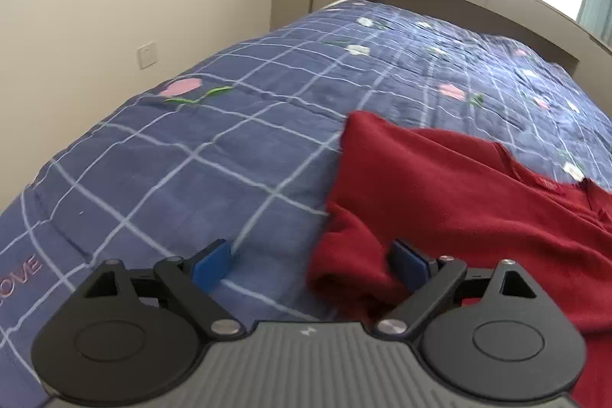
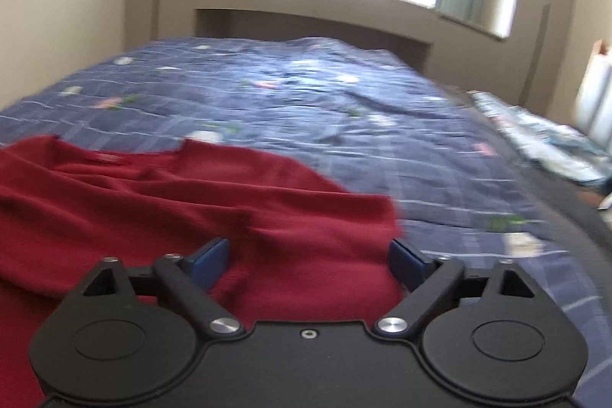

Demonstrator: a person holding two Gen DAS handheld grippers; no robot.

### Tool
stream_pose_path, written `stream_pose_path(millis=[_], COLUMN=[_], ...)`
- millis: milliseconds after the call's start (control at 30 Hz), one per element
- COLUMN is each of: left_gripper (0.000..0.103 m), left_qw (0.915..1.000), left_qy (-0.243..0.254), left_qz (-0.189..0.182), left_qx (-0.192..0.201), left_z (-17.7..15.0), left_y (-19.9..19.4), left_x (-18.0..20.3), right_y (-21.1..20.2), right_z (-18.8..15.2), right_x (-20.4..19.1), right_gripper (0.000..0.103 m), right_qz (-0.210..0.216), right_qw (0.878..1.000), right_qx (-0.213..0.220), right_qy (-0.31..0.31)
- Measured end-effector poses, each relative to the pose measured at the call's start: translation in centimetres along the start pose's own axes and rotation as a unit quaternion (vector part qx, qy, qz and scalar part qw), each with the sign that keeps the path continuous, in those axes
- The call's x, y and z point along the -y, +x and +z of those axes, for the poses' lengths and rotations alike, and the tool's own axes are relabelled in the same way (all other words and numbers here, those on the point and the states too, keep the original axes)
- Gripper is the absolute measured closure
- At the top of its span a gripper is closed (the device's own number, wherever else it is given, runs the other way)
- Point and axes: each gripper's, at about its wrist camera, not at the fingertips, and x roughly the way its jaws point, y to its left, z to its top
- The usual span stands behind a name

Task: Fold small clothes
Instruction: 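Fold the sweater side inward with both grippers and release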

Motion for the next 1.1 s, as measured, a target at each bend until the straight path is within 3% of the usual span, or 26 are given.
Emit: stream_pose_path(millis=[67,167,333,533,767,1100], left_gripper=[0.005,0.005,0.0,0.0,0.0,0.0], left_qw=[1.0,0.9997,0.9997,0.9997,0.9984,0.9931], left_qy=[-0.008,-0.024,-0.019,0.014,0.016,0.06], left_qz=[0.004,-0.008,-0.013,-0.013,-0.034,-0.06], left_qx=[-0.001,-0.001,0.008,0.013,0.043,0.081], left_z=[0.0,-0.2,-1.1,-3.1,-5.1,-8.4], left_y=[0.0,-0.9,-4.4,-10.7,-18.8,-27.0], left_x=[-0.6,-1.7,-2.3,-2.6,-3.0,-2.2], right_y=[0.2,-1.4,-6.3,-13.9,-22.5,-30.7], right_z=[-0.7,-1.1,-1.8,-3.2,-6.1,-9.8], right_x=[1.6,3.6,4.4,4.7,4.5,4.3], right_gripper=[0.003,0.004,0.001,0.001,0.001,0.001], right_qz=[-0.013,0.024,0.07,0.11,0.137,0.154], right_qw=[1.0,0.998,0.996,0.993,0.99,0.986], right_qx=[-0.015,-0.003,0.029,0.031,0.039,0.059], right_qy=[0.01,0.056,0.045,0.039,0.013,-0.014])
